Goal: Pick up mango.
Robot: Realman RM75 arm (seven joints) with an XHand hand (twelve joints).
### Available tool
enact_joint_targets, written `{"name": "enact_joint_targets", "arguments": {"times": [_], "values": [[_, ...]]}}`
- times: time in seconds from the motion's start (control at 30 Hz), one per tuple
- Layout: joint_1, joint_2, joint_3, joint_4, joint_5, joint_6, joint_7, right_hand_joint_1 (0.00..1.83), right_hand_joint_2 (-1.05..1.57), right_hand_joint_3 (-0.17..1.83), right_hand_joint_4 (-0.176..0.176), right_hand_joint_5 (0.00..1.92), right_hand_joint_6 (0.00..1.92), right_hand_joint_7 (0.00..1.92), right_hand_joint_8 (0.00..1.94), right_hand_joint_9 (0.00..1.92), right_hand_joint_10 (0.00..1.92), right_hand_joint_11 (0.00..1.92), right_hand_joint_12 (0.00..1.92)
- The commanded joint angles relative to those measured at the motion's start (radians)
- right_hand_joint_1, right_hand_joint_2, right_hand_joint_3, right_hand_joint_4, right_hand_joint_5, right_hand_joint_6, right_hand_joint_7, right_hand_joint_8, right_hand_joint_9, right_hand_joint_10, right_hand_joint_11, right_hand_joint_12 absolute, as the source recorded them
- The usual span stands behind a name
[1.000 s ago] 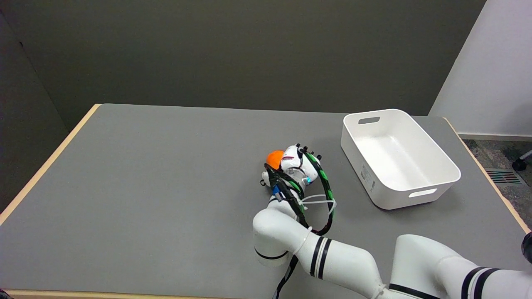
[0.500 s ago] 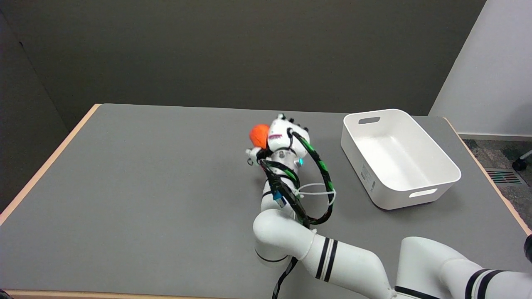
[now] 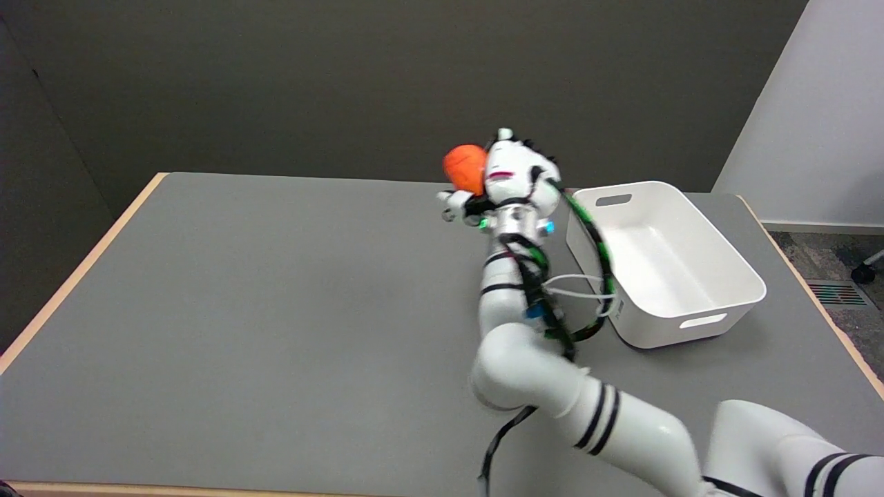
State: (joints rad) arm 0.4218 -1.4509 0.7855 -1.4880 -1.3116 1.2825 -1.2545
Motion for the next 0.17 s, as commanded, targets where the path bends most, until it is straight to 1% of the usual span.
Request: {"name": "enact_joint_targets", "arguments": {"times": [0.03,0.17], "values": [[-0.125,0.376,0.361,-0.177,0.353,-0.212,-0.141,1.04,1.13,0.39,-0.176,0.64,1.56,0.60,1.94,1.06,1.92,0.95,1.92],[-0.154,0.447,0.490,-0.137,0.432,-0.312,-0.148,1.04,1.13,0.38,-0.176,0.63,1.56,0.57,1.94,1.04,1.92,0.92,1.92]]}}
